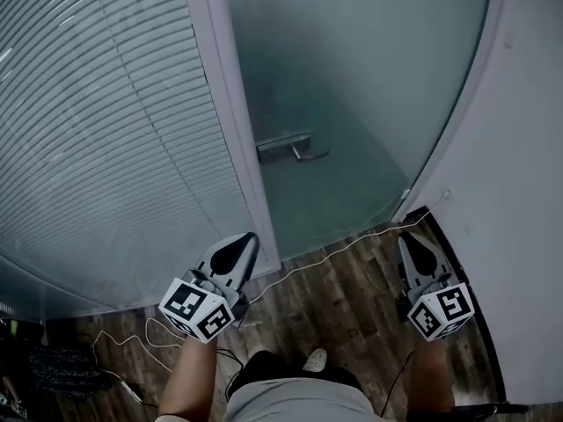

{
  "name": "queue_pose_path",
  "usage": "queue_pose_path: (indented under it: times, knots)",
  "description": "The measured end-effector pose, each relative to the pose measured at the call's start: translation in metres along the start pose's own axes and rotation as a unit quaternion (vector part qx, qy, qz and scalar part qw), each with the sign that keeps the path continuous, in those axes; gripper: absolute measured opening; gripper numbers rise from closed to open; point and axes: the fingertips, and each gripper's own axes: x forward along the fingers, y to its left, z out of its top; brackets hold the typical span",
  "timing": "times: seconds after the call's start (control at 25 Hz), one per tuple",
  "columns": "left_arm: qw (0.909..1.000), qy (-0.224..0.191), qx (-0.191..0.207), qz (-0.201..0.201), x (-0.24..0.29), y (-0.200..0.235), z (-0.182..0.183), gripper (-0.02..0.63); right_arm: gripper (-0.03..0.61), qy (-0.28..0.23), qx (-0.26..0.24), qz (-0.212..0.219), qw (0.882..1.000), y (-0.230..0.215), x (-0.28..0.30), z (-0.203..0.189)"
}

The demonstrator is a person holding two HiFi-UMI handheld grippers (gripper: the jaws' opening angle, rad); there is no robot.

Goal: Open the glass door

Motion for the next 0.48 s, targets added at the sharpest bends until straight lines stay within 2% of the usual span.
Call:
queue_pose_path:
  times: [0.28,0.48]
  knots:
    - [0.9997,0.01,-0.003,0.024,0.03,0.025,-0.007,-0.001,0.017,0.008,0.013,0.033,0.999,-0.022,0.053,-0.014]
    - [0.9995,-0.001,-0.004,0.031,0.054,0.059,-0.003,-0.001,0.025,0.015,0.001,0.047,0.999,-0.026,0.094,-0.014]
